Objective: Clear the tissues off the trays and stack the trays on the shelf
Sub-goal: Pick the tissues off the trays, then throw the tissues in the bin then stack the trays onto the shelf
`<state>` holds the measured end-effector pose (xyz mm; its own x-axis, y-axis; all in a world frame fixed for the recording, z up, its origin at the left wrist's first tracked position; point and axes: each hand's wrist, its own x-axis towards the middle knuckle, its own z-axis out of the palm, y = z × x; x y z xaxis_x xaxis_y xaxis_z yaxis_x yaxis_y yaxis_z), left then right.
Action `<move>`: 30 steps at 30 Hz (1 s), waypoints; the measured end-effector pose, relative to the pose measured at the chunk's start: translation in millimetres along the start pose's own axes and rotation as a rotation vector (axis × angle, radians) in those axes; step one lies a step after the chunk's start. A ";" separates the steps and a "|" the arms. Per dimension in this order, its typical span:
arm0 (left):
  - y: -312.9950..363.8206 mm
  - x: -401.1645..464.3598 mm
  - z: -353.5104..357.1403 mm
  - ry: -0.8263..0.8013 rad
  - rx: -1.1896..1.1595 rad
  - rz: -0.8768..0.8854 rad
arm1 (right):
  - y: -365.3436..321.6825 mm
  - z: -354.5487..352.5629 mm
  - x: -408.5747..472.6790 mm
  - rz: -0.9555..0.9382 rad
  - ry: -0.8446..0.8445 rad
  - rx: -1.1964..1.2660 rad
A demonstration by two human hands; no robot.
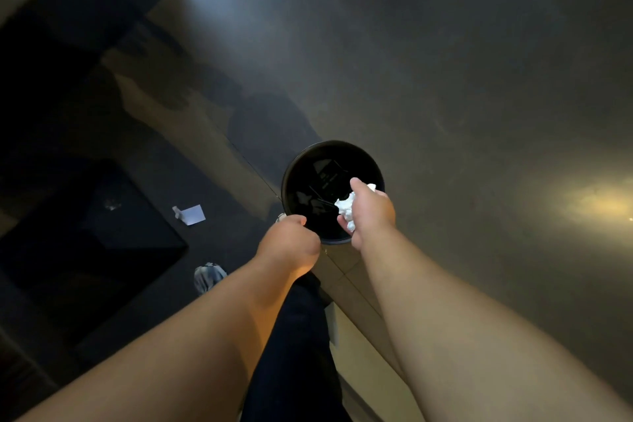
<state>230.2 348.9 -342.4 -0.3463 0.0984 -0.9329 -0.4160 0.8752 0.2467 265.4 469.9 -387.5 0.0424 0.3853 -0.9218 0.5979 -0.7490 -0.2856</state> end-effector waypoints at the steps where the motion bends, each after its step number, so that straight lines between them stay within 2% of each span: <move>1: 1.5 1.9 -0.9 -0.007 -0.002 -0.001 | -3.0 2.3 2.7 0.008 -0.010 0.023; 6: 11.0 -0.8 -5.0 0.018 -0.152 0.023 | -9.0 7.8 14.4 0.100 -0.126 0.175; 11: 17.5 -6.5 -8.0 0.070 -0.219 0.073 | -7.5 1.8 3.0 0.073 -0.099 0.186; 16: 21.8 -18.0 -13.3 0.076 -0.262 0.115 | -7.1 1.9 -10.8 0.053 -0.146 0.136; 23: 40.5 -55.7 -32.8 0.064 -0.269 0.231 | -19.1 -0.5 -50.9 -0.071 -0.201 0.090; 30: 76.9 -133.1 -84.5 0.159 -0.216 0.367 | -55.6 -1.5 -145.4 -0.225 -0.281 0.052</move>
<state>173.2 363.0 -177.1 -0.6218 0.2948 -0.7256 -0.4012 0.6757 0.6184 227.3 456.3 -237.2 -0.3114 0.3859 -0.8684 0.5253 -0.6916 -0.4957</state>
